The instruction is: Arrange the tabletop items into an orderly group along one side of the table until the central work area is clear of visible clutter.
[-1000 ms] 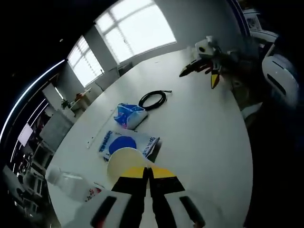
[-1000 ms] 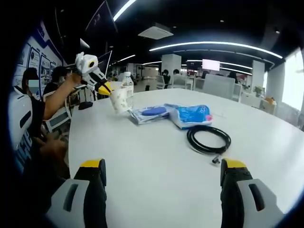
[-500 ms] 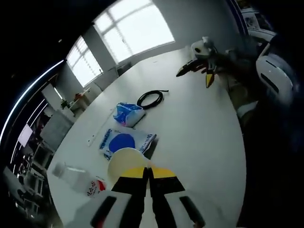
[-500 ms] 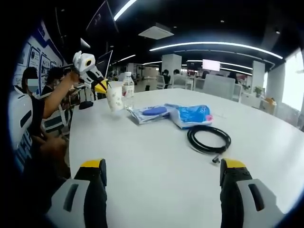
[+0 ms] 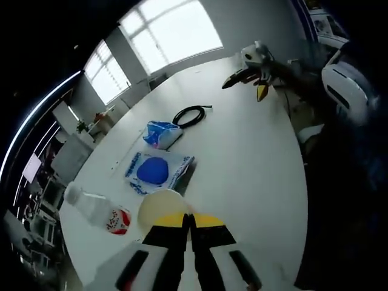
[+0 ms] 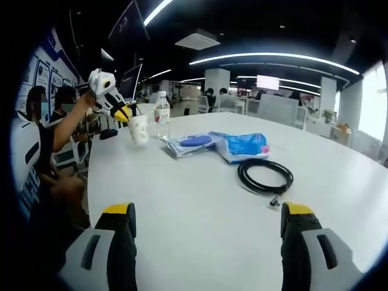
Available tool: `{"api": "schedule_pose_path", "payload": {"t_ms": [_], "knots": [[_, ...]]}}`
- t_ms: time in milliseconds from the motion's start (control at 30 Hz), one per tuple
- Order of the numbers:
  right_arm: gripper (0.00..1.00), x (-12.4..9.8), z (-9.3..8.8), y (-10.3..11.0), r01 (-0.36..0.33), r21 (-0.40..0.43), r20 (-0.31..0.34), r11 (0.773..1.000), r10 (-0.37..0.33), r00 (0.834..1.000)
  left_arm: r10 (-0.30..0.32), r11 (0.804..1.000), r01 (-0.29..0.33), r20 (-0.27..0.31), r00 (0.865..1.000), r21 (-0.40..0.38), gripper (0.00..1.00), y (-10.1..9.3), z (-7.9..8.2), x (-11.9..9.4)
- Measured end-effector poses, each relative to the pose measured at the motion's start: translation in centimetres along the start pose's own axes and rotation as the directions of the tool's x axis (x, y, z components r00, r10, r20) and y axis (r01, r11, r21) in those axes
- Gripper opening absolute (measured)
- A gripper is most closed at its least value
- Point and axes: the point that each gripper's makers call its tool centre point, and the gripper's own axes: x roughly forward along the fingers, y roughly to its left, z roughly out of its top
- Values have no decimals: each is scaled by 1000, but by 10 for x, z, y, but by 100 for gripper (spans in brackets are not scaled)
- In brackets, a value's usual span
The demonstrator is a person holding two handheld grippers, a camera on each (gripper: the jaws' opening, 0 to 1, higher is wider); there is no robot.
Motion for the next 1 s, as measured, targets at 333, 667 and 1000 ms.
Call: {"api": "schedule_pose_path", "payload": {"t_ms": [333,667,1000], "knots": [[96,1,0,4,-6,-6,-2,1000,6,1000,-19,1000,19,-12,1000,20,0,-9,-3,5],[95,-2,-3,5,-4,-4,-3,1000,4,1000,-54,998,54,-10,999,41,1,-21,-2,13],[94,-6,-3,6,-2,-2,5,1000,2,1000,-52,997,51,9,999,53,6,-26,6,11]]}}
